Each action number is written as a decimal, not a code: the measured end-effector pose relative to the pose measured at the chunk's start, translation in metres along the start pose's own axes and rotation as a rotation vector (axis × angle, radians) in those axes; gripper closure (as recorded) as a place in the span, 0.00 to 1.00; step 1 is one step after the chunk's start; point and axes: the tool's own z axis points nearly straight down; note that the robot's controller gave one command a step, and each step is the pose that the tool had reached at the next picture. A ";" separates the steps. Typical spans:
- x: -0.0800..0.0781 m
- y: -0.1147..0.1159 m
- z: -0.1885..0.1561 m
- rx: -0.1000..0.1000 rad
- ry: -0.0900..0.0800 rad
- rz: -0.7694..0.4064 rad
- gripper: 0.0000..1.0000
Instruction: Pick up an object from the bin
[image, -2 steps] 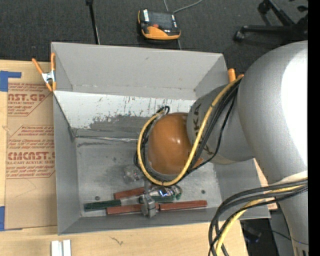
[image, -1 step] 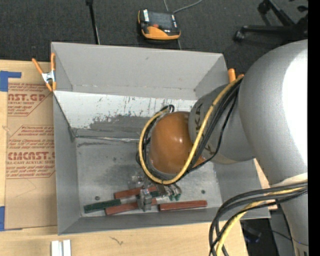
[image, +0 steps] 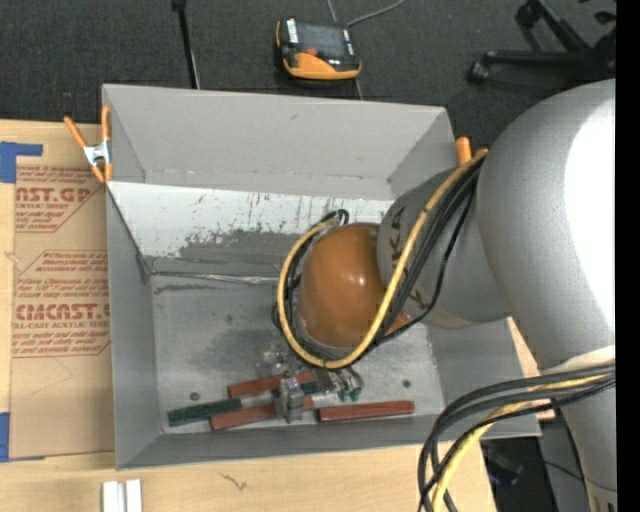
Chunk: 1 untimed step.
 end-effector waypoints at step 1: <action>0.001 0.000 -0.003 0.000 0.000 0.001 1.00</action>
Offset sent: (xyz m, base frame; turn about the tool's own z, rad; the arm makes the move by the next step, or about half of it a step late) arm -0.0001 -0.0002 0.0907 0.0000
